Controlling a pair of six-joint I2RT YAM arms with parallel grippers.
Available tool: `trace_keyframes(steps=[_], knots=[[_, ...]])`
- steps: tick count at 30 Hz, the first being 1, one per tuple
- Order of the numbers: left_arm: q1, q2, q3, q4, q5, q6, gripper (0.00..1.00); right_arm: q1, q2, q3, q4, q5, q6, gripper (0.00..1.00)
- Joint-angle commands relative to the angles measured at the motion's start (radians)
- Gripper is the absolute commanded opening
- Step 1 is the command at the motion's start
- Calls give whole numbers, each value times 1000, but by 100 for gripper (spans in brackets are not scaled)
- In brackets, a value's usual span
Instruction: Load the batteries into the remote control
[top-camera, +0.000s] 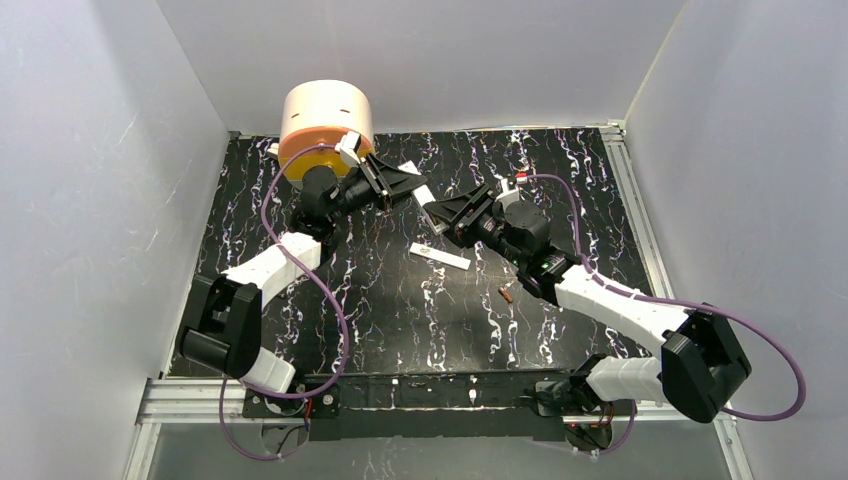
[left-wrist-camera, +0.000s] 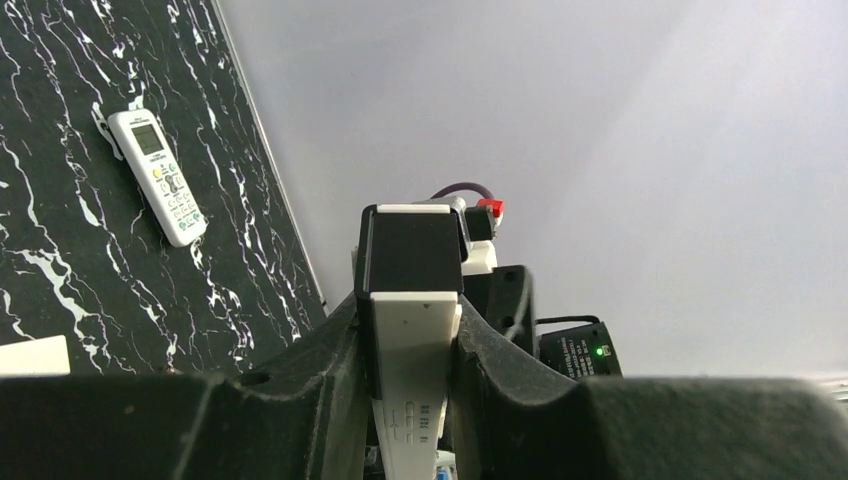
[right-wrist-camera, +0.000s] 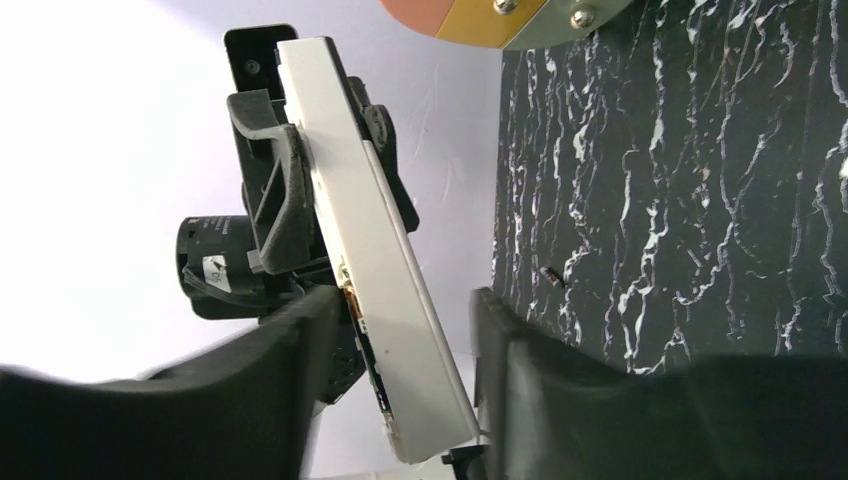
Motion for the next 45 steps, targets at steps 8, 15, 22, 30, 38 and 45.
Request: trace_keyframes(steps=[8,15,22,30,38,45], knots=[[1,-48,10,28,38,13,0,-43,-79,-42,111,-67,-110,92],[16,-61,9,28,68,12,0,-76,-114,-85,143,-206,-238,76],[17,-47,29,27,135,33,0,-80,-69,-88,186,-269,-231,61],[18,-56,29,27,142,33,0,-82,-28,-76,175,-296,-233,41],[23,-67,13,27,130,54,0,-85,-49,-35,71,-290,-301,60],[56,-91,-94,-2,90,90,0,-98,-200,-8,-277,-140,-549,92]])
